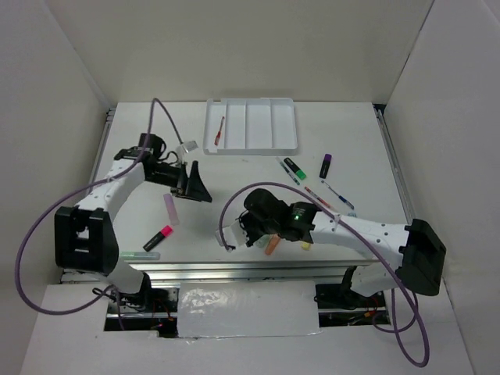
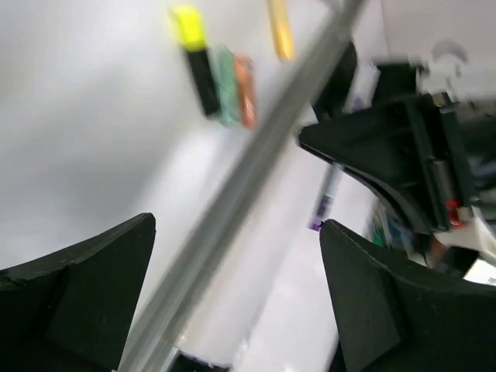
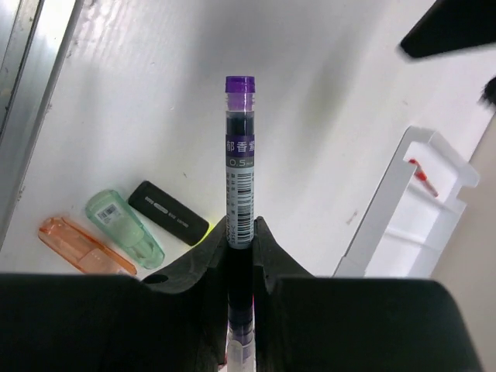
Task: Sort the stationery into containers
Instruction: Place the pen in the storage box.
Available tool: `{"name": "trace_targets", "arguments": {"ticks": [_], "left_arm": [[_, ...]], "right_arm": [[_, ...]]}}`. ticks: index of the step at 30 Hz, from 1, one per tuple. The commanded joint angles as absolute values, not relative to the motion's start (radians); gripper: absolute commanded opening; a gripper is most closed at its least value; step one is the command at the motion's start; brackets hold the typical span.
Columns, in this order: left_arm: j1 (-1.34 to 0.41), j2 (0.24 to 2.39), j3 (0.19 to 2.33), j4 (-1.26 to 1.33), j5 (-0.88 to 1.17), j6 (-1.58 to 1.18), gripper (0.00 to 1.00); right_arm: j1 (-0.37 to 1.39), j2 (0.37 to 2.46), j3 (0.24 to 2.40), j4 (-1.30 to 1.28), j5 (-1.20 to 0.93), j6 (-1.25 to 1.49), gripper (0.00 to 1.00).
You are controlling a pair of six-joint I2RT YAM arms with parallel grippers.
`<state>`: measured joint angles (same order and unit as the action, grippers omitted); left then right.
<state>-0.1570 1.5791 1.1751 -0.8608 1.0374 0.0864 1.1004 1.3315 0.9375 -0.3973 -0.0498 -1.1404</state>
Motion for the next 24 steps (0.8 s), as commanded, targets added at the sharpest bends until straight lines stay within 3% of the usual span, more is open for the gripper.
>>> {"name": "trace_targets", "arguments": {"ticks": [1,6,13,15,20,24], "left_arm": [[-0.045,1.468,1.160,-0.639,0.953,-0.087,0.99],[0.040,1.356,1.129,-0.529,0.821,-0.192,0.99],[-0.029,1.269,1.046,-0.469,0.721,-0.227,0.99],[-0.028,1.255,1.029,-0.454,0.701,-0.230,0.99],[-0.003,1.256,1.014,-0.466,0.693,-0.215,0.99],[0.032,1.261,0.997,-0.459,0.698,-0.218,0.99]], "right_arm": [[1.036,1.307,1.052,-0.410,-0.124,-1.020,0.00],[0.838,1.521,1.354,-0.439,-0.196,-0.630,0.00],[0.569,2.168,2.380,-0.739,-0.348,-0.004,0.00],[0.566,2.209,2.407,-0.677,-0.319,0.060,0.00],[0.563,2.184,2.152,-0.258,-0.248,0.227,0.00],[0.551,2.330,2.267,-0.195,-0.249,0.317,0.00]]}}
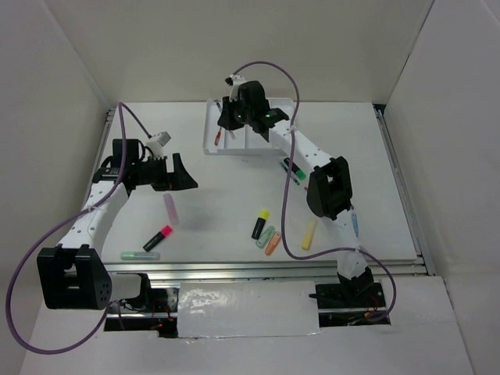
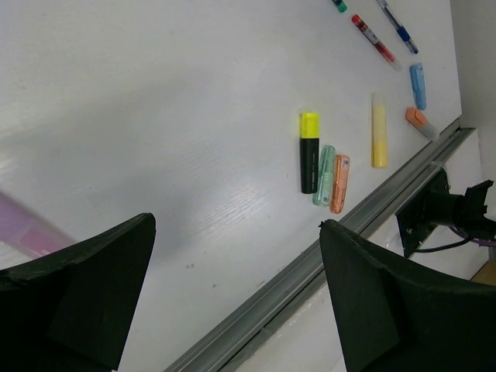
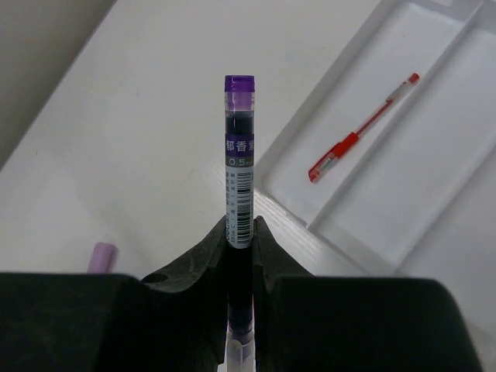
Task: Sort the stationery into containers
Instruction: Place the pen in the storage box.
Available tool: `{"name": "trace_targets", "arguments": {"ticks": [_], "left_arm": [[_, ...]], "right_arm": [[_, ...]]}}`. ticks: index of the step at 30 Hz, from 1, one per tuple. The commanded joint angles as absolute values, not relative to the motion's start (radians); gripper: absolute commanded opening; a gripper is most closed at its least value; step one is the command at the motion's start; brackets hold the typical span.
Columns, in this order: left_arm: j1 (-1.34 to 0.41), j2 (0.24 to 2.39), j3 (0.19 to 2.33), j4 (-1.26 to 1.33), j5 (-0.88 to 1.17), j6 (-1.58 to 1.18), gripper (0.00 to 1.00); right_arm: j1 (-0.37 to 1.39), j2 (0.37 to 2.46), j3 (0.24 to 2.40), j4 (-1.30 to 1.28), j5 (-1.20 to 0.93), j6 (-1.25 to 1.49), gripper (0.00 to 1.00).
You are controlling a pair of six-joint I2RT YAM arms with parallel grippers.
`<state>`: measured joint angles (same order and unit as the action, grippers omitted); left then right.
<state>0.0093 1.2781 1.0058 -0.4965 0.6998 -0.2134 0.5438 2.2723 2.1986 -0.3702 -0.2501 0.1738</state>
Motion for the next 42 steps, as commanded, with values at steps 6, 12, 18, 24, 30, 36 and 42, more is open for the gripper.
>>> {"name": "trace_targets", "arguments": {"ticks": [6,12,18,24,30,36,42], "left_arm": [[0.063,1.258,0.965,-0.434,0.709,-0.236,0.99],[0.087,1.235,0.917,-0.403,0.713,-0.248,0.99],[0.101,1.252,0.907,-0.390,0.722,-0.255,0.99],[0.110,1.261,0.897,-0.368,0.735,-0.276,0.99],[0.127,1.244,0.879,-0.365,0.735,-0.279,0.99],[0.140,1.236,0.877,-0.374,0.738,-0.282,0.99],[0.152,1.244,0.874,-0.361,0.744,-0.295,0.99]], "right_arm": [[0.535,2.391,2.184,0.026,-0.235,0.373,0.00],[0.512,2.483,2.169,0.225,-0.227,0.399,0.00],[0.509,2.580,2.276,0.287,-0.224,0.440,0.02],[0.514,2.631,2.335,0.331,-0.219,0.466,0.12],[0.511,2.655,2.341,0.357,-0.227,0.592,0.16],[0.503,2.692,2.384,0.341,-0.215,0.672,0.21],[0.503,2.712,2.418,0.324,-0.213,0.683,0.23]]}}
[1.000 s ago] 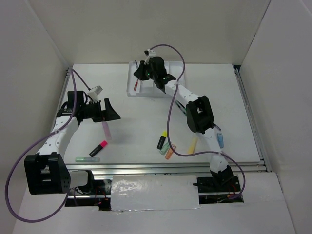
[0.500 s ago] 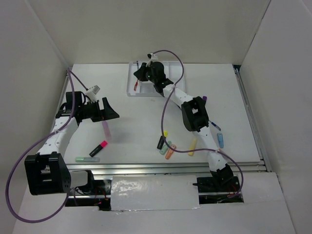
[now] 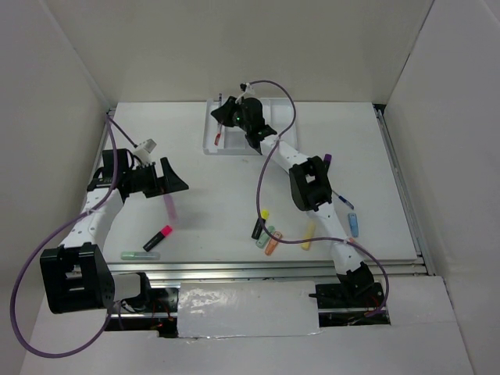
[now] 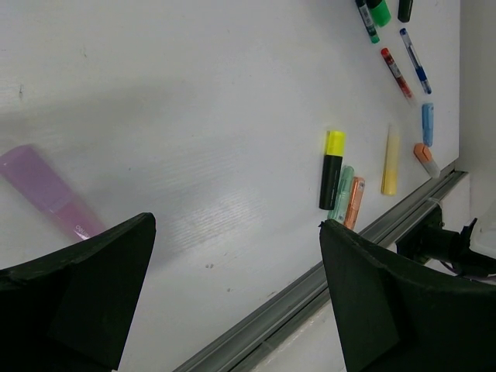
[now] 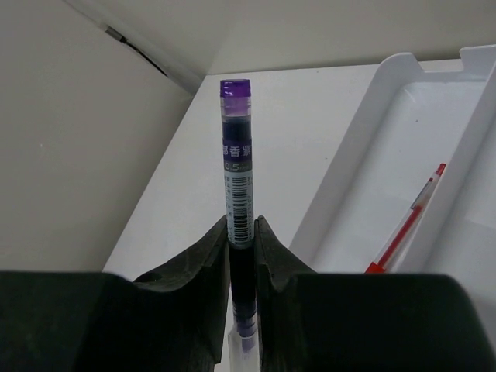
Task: Sort the stationery into containers
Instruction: Place the pen in the storage box.
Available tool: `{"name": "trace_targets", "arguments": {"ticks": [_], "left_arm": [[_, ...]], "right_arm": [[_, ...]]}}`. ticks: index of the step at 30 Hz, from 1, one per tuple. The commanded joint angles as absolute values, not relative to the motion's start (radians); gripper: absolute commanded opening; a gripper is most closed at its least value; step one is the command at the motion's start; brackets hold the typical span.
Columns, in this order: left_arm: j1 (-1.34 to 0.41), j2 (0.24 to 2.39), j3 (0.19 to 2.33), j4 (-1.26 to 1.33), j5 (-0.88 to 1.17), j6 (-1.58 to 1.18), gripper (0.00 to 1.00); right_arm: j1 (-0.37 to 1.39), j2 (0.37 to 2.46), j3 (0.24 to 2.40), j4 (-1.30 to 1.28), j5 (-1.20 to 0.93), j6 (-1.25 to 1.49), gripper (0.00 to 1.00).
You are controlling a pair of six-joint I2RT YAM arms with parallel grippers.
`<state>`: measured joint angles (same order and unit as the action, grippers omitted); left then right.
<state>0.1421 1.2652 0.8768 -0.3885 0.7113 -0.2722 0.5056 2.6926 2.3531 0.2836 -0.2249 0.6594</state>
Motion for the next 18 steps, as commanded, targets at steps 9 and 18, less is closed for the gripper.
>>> {"name": "trace_targets", "arguments": {"ticks": [9,18], "left_arm": [[0.163,1.259,0.881,-0.368,0.749,-0.293,0.99],[0.167,1.261,0.880,-0.373,0.741,-0.287,0.99]], "right_arm": [[0.502,2.707,2.414,0.308,-0.184,0.696,0.36],[0.500,2.665,2.353,0.350,-0.205,0.661,0.41]]}}
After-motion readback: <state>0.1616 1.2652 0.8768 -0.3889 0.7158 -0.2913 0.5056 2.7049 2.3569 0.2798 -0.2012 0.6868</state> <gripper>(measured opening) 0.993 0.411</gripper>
